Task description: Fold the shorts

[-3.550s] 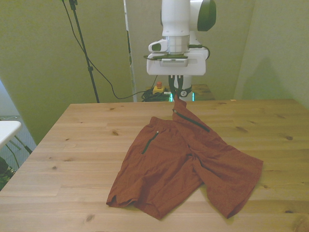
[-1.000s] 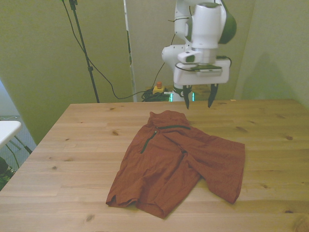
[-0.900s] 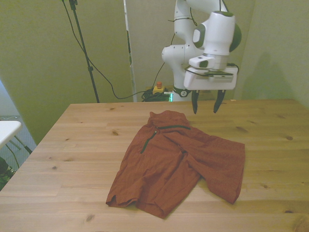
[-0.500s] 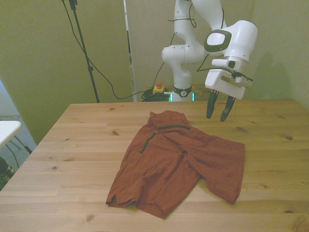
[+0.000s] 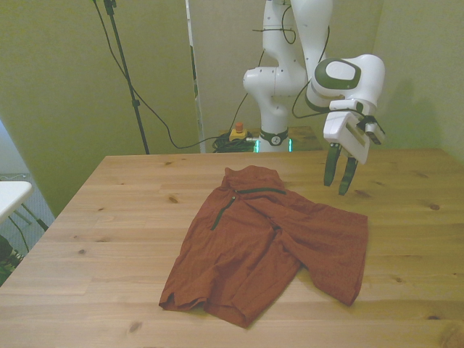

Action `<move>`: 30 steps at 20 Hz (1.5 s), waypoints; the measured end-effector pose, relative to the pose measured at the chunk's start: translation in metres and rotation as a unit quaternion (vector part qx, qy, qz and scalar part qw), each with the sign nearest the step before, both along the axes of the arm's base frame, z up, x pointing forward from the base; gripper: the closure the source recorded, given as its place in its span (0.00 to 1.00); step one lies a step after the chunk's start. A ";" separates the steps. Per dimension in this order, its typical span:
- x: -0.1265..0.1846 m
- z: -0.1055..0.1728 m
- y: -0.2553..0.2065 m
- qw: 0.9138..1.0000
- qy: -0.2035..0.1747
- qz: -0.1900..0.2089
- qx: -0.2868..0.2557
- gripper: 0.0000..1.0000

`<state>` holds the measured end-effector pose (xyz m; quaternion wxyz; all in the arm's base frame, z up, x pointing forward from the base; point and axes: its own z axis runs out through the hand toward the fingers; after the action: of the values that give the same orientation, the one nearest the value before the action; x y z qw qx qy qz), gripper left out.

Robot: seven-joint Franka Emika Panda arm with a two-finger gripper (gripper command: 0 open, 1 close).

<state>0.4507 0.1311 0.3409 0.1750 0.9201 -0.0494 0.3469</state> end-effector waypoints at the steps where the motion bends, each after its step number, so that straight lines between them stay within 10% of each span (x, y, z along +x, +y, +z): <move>1: 0.001 -0.004 0.000 1.000 0.003 0.001 0.001 0.00; 20: 0.062 -0.018 -0.034 0.999 -0.013 -0.026 0.021 0.00; 21: 0.064 -0.019 -0.035 0.999 -0.014 -0.027 0.021 1.00; 30: 0.067 -0.021 -0.036 0.999 -0.015 -0.031 0.025 1.00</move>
<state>0.5182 0.0947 0.3201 0.1615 0.9168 -0.0895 0.3541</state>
